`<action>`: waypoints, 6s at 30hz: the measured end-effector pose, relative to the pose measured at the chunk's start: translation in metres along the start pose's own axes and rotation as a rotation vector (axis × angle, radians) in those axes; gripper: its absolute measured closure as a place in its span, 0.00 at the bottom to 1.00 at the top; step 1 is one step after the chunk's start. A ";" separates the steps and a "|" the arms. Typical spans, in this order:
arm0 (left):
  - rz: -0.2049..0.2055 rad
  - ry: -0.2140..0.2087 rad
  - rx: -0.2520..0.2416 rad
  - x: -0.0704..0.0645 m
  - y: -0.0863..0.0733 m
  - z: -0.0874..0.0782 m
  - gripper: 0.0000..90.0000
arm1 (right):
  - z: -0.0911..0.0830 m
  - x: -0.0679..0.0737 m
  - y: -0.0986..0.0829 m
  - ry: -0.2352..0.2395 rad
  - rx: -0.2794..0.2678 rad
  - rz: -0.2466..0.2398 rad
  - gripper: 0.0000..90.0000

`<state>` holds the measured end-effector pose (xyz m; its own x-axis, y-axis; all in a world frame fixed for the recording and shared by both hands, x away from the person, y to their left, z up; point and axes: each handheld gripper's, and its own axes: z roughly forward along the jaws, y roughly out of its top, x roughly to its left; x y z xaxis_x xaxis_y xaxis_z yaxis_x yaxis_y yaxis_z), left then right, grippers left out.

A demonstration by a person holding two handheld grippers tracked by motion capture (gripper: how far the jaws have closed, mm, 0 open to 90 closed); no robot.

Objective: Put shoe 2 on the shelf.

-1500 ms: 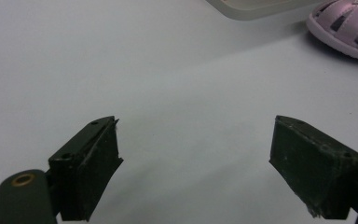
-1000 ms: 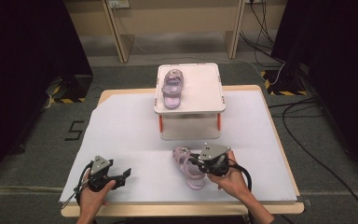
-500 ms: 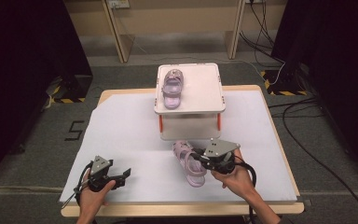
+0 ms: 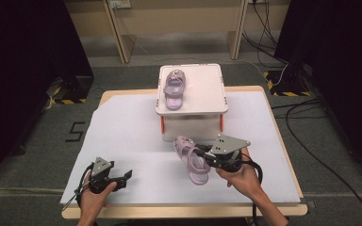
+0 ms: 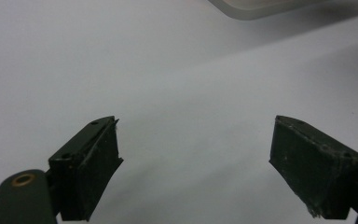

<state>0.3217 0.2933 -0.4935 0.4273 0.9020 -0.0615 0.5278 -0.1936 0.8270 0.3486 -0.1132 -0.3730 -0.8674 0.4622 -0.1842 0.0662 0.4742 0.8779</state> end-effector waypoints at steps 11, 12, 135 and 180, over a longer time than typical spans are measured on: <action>-0.009 0.005 0.003 0.000 -0.001 0.000 0.17 | -0.026 -0.017 0.027 -0.047 -0.084 0.003 0.92; -0.008 0.004 0.005 0.000 -0.001 -0.001 0.17 | -0.029 -0.019 0.031 -0.054 -0.091 -0.001 0.92; -0.006 0.007 0.001 0.001 -0.001 0.000 0.17 | 0.014 -0.082 0.008 -0.154 -0.115 0.239 0.42; 0.012 -0.001 0.004 -0.003 0.000 0.000 0.17 | 0.037 -0.022 -0.067 0.004 0.069 0.259 0.35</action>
<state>0.3203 0.2908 -0.4929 0.4348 0.8990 -0.0523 0.5253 -0.2060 0.8256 0.3813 -0.1276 -0.4439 -0.8193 0.5715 0.0448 0.3196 0.3905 0.8634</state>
